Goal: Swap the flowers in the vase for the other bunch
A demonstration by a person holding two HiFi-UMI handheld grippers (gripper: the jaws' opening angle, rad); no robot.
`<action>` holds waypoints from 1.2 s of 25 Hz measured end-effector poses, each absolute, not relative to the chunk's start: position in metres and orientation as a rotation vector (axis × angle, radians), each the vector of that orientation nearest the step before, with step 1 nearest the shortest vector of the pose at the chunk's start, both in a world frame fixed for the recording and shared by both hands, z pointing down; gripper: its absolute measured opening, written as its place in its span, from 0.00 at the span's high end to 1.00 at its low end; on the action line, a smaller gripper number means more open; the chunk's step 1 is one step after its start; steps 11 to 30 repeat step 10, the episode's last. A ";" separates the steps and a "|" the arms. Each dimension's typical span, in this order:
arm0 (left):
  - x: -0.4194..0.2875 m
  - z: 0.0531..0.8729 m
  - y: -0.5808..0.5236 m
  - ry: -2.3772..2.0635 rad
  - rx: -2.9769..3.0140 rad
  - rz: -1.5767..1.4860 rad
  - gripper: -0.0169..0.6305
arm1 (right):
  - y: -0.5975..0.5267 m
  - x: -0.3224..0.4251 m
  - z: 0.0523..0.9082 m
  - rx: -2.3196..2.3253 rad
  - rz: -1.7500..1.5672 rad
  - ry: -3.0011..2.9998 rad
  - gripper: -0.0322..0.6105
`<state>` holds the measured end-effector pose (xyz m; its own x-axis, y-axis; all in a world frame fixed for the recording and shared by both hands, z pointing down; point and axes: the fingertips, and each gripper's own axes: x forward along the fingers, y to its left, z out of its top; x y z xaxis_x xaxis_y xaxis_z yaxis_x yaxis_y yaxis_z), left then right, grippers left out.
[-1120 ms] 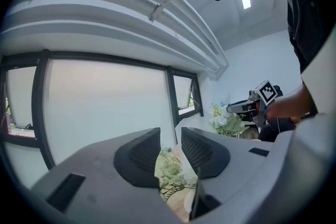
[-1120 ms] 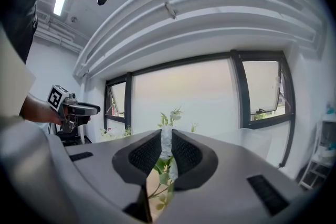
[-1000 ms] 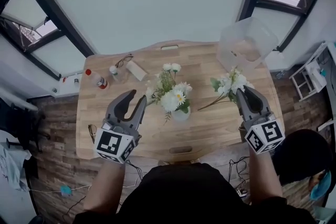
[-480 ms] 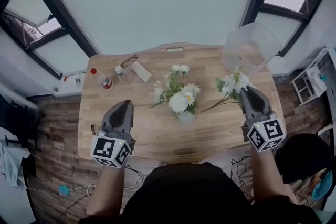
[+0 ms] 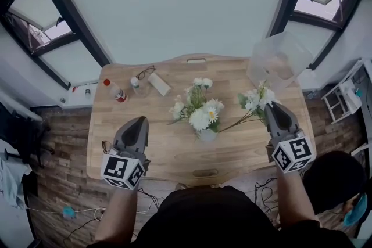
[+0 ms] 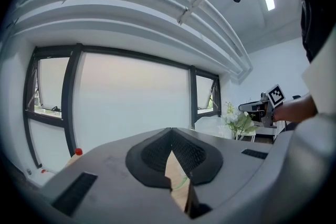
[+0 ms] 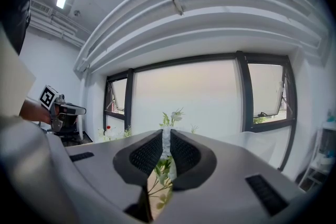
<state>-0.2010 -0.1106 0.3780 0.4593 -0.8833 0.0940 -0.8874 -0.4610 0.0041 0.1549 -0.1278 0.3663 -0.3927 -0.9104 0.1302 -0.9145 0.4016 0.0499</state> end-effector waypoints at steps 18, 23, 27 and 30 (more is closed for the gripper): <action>-0.199 0.373 -0.105 -1.590 2.643 0.111 0.96 | -0.124 0.152 0.359 1.625 0.021 -2.536 0.85; -0.199 0.373 -0.105 -1.590 2.643 0.111 0.96 | -0.124 0.152 0.359 1.625 0.021 -2.536 0.85; -0.199 0.373 -0.105 -1.590 2.643 0.111 0.96 | -0.124 0.152 0.359 1.625 0.021 -2.536 0.85; -0.199 0.373 -0.105 -1.590 2.643 0.111 0.96 | -0.124 0.152 0.359 1.625 0.021 -2.536 0.85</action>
